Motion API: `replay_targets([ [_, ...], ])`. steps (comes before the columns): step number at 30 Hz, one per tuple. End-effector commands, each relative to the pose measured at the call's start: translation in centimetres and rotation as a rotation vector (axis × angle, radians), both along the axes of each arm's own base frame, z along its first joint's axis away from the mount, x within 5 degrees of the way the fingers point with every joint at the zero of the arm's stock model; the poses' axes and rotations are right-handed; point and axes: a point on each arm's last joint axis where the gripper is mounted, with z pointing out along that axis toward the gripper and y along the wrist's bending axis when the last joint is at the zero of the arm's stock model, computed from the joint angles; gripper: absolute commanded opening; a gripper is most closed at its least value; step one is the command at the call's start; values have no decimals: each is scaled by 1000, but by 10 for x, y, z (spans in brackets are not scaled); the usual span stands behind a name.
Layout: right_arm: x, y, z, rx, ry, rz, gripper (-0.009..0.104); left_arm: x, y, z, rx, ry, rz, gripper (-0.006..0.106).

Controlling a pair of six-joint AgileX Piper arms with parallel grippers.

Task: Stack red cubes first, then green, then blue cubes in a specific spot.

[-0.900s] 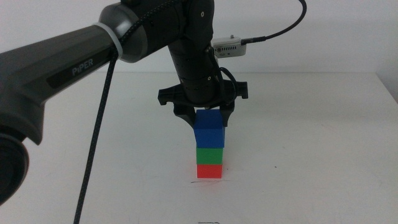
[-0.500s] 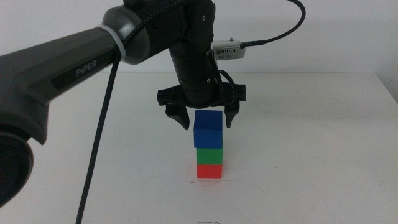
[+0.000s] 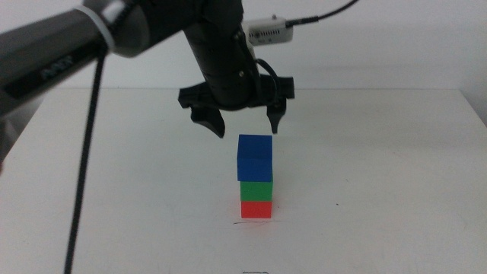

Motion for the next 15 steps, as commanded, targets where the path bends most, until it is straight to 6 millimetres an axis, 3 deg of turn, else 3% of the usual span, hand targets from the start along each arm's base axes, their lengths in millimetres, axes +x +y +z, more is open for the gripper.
replay_targets([
  [1, 0, 0, 12, 45, -78, -10, 76, -17, 18, 45, -39, -47, -5, 92],
  [6, 0, 0, 12, 45, -78, -10, 76, -22, 37, 88, -82, -187, -46, 92],
  [15, 0, 0, 12, 45, -78, -10, 76, -65, 86, 162, 18, -503, -48, 92],
])
